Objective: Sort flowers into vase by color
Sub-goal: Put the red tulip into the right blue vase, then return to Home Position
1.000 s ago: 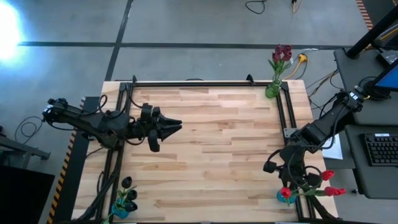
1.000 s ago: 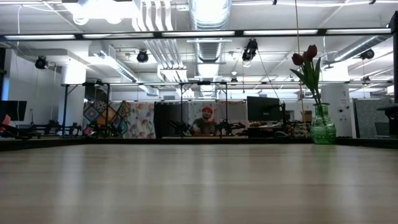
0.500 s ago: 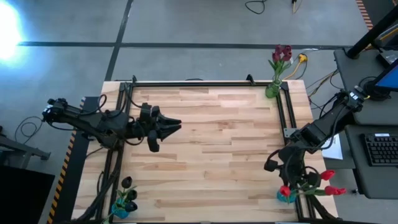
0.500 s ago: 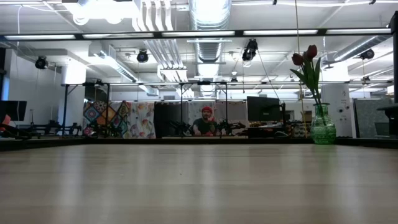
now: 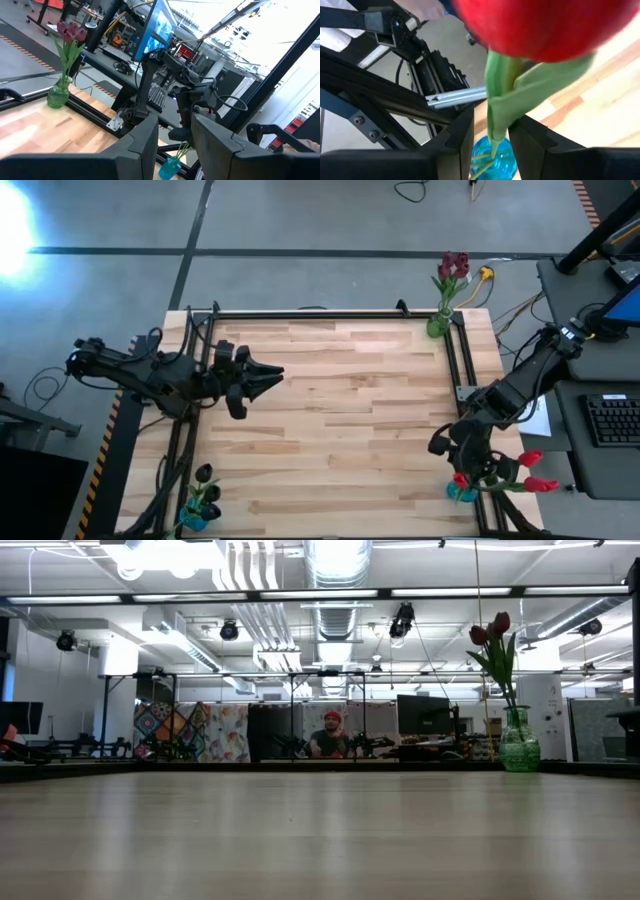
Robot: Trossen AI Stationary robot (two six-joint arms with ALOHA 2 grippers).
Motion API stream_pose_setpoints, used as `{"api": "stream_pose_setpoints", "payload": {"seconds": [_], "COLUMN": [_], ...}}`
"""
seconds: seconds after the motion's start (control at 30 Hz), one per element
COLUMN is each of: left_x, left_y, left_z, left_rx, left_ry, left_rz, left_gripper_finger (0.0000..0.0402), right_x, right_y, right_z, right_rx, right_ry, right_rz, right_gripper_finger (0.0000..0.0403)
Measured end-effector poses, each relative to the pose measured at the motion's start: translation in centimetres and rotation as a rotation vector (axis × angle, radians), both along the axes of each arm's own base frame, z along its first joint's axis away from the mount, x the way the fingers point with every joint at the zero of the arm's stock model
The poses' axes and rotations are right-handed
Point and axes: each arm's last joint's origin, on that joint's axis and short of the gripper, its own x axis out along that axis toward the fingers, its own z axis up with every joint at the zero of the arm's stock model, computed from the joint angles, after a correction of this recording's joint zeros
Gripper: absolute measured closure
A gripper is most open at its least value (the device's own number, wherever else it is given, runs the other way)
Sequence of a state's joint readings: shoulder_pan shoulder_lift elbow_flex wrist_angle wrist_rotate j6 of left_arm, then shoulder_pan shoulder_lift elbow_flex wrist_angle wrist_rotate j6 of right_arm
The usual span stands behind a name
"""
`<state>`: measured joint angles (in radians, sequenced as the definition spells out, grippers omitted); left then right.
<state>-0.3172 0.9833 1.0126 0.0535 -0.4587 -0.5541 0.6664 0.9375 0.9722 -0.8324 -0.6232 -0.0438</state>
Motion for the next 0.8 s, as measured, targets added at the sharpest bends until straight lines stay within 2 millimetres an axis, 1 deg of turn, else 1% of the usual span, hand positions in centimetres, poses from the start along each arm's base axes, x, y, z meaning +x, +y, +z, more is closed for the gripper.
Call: {"api": "stream_pose_setpoints", "payload": {"seconds": [0.3,0.43,0.63,0.73,0.8], "left_x": [-0.4,-0.8,-1.2,-0.9,-0.6], "left_y": [0.2,0.3,0.7,1.0,1.1], "left_z": [0.0,0.3,0.4,0.0,-0.3], "left_rx": [0.025,0.022,0.019,0.026,0.035], "left_ry": [0.015,0.005,0.006,0.038,0.056], "left_rz": [0.007,0.007,0.031,0.059,0.070], "left_gripper_finger": [0.0295,0.0295,0.0295,0.0295,0.0295], "right_x": [-0.7,-0.9,-1.0,-1.2,-1.5], "right_y": [0.2,0.1,0.0,-0.2,-0.4], "right_z": [-0.3,-0.6,-0.7,-0.7,-0.3], "right_rx": [-0.047,-0.101,-0.113,-0.136,-0.152], "right_ry": [0.060,0.099,0.155,0.188,0.205], "right_rz": [-0.017,-0.065,-0.108,-0.116,-0.117], "right_gripper_finger": [0.0288,0.0284,0.0248,0.0225,0.0211]}}
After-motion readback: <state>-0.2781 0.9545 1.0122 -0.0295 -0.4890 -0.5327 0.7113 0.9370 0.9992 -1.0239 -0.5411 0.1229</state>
